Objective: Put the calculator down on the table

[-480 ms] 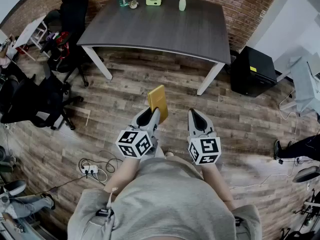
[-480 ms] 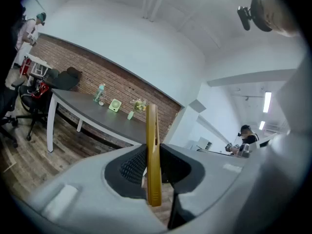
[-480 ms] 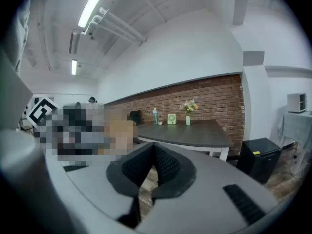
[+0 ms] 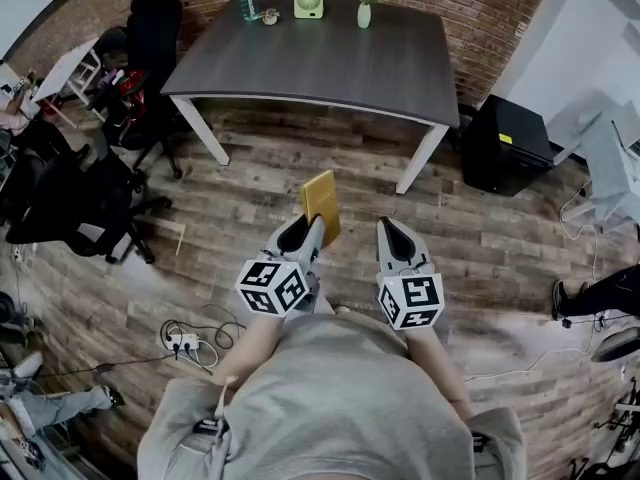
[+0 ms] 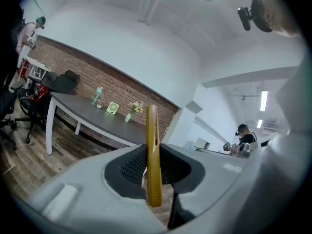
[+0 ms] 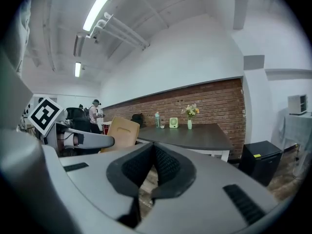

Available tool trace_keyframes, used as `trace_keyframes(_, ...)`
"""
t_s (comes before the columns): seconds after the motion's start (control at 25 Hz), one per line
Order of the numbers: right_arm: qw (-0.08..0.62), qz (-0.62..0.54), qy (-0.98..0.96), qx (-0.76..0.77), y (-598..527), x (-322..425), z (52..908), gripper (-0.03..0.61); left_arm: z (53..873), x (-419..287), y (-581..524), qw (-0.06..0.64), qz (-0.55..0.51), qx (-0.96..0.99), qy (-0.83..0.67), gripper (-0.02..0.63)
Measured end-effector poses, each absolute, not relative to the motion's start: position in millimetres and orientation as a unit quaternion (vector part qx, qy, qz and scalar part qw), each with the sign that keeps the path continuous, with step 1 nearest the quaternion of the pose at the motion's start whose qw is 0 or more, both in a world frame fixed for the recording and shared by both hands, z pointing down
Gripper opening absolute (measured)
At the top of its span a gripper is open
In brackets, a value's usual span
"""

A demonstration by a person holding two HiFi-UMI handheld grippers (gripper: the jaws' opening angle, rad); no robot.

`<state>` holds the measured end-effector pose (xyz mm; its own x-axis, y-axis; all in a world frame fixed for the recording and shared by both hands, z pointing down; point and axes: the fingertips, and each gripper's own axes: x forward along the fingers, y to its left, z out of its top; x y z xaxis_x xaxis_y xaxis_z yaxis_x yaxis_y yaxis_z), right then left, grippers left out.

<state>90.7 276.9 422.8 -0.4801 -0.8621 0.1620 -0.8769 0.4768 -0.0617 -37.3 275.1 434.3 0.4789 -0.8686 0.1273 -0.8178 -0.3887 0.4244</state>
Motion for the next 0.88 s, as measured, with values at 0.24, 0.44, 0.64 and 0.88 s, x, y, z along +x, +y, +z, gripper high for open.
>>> trace_keyframes(0.24, 0.035, 0.084, -0.855, 0.510, 281, 97, 424, 0.002, 435, -35, 283, 0.219, -0.063, 0.830, -0.509, 0.087)
trace_keyframes(0.44, 0.032, 0.087, -0.853, 0.513, 280, 102, 423, 0.002, 433, -31, 284, 0.217, -0.064, 0.831, -0.508, 0.087)
trace_keyframes(0.64, 0.033, 0.092, -0.858, 0.504, 285, 95, 426, 0.002, 434, -33, 287, 0.220, -0.066, 0.829, -0.509, 0.087)
trace_keyframes(0.88, 0.038, 0.098, -0.860, 0.499, 278, 97, 429, 0.002, 433, -33, 280, 0.223, -0.070, 0.826, -0.513, 0.087)
